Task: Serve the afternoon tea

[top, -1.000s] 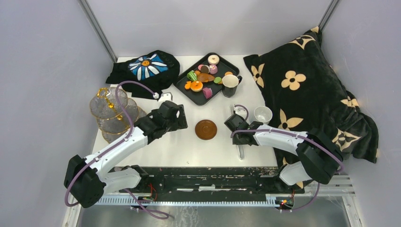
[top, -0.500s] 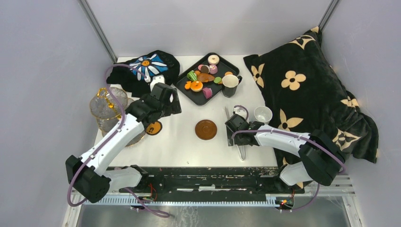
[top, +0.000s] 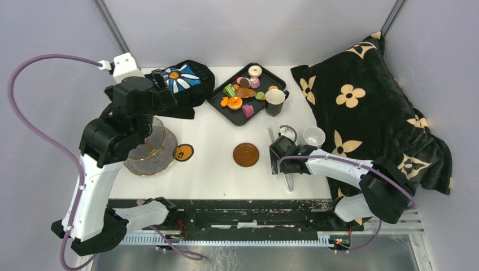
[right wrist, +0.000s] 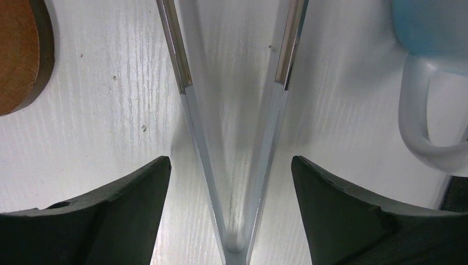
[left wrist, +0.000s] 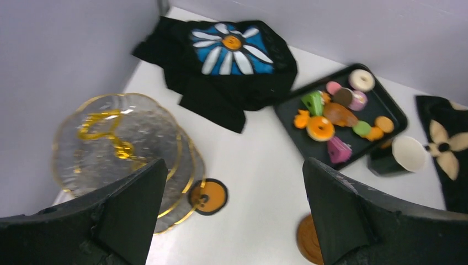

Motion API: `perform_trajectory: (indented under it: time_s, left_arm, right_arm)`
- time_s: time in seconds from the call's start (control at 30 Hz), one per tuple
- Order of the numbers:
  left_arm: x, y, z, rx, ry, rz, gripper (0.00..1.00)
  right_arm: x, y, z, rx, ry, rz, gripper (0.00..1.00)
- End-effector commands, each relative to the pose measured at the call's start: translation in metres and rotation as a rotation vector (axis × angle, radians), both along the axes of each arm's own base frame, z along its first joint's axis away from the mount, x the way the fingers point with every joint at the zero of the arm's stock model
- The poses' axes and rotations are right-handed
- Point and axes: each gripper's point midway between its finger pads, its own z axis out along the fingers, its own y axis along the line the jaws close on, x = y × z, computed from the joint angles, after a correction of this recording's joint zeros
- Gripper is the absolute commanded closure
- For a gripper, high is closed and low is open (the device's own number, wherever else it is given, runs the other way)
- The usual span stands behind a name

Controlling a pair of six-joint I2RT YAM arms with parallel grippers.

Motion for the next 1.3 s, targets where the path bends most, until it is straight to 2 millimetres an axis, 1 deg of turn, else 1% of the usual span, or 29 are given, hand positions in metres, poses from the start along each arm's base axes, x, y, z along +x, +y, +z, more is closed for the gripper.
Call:
perform_trajectory:
  time_s: [0.0, 0.07, 0.13, 0.3, 0.37, 0.47, 0.57, 0.63, 0.7, 0.8, 0.87, 0.97, 1.1, 1.17, 1.27]
  left_arm:
    - [-0.006, 0.049, 0.003, 0.236, 0.050, 0.178, 0.01]
    - [-0.001, 0.068, 0.000, 0.279, 0.089, 0.248, 0.01]
    - [0.006, 0.085, -0.004, 0.281, 0.121, 0.281, 0.01]
    - [0.016, 0.111, -0.004, 0.247, 0.122, 0.368, 0.01]
    - [0.024, 0.119, -0.009, 0.222, 0.140, 0.391, 0.01]
    - [0.036, 0.141, -0.022, 0.166, 0.173, 0.453, 0.01]
    - [0.038, 0.158, -0.030, 0.107, 0.165, 0.508, 0.00]
    - [0.038, 0.165, -0.037, 0.077, 0.161, 0.516, 0.01]
    - [0.041, 0.168, -0.048, 0.026, 0.176, 0.490, 0.03]
    - [0.046, 0.163, -0.060, -0.017, 0.191, 0.447, 0.04]
    - [0.045, 0.164, -0.064, -0.022, 0.199, 0.451, 0.05]
    - [0.044, 0.166, -0.068, -0.032, 0.207, 0.457, 0.12]
    - [0.042, 0.164, -0.077, -0.050, 0.233, 0.454, 0.15]
    - [0.042, 0.163, -0.082, -0.057, 0.236, 0.449, 0.21]
    - [0.041, 0.163, -0.084, -0.060, 0.235, 0.451, 0.28]
  right_arm:
    - [0.012, 0.013, 0.018, 0.052, -0.065, 0.017, 0.13]
    - [0.012, 0.014, 0.017, 0.048, -0.059, 0.023, 0.12]
    - [0.012, 0.014, 0.016, 0.048, -0.052, 0.027, 0.12]
    - [0.009, 0.014, 0.017, 0.056, -0.050, 0.032, 0.12]
    - [0.007, 0.014, 0.016, 0.059, -0.044, 0.037, 0.12]
    - [0.005, 0.014, 0.016, 0.062, -0.037, 0.050, 0.12]
    - [0.003, 0.013, 0.018, 0.056, -0.035, 0.064, 0.12]
    - [0.003, 0.011, 0.018, 0.049, -0.038, 0.069, 0.12]
    - [0.002, 0.008, 0.018, 0.042, -0.039, 0.071, 0.12]
    - [0.002, 0.007, 0.017, 0.035, -0.038, 0.075, 0.12]
    - [0.001, 0.007, 0.016, 0.033, -0.037, 0.075, 0.12]
    - [0.001, 0.007, 0.012, 0.034, -0.036, 0.075, 0.12]
    - [0.000, 0.008, 0.008, 0.032, -0.023, 0.080, 0.12]
    - [0.000, 0.008, 0.008, 0.030, -0.022, 0.081, 0.12]
    - [0.000, 0.007, 0.008, 0.025, -0.024, 0.082, 0.12]
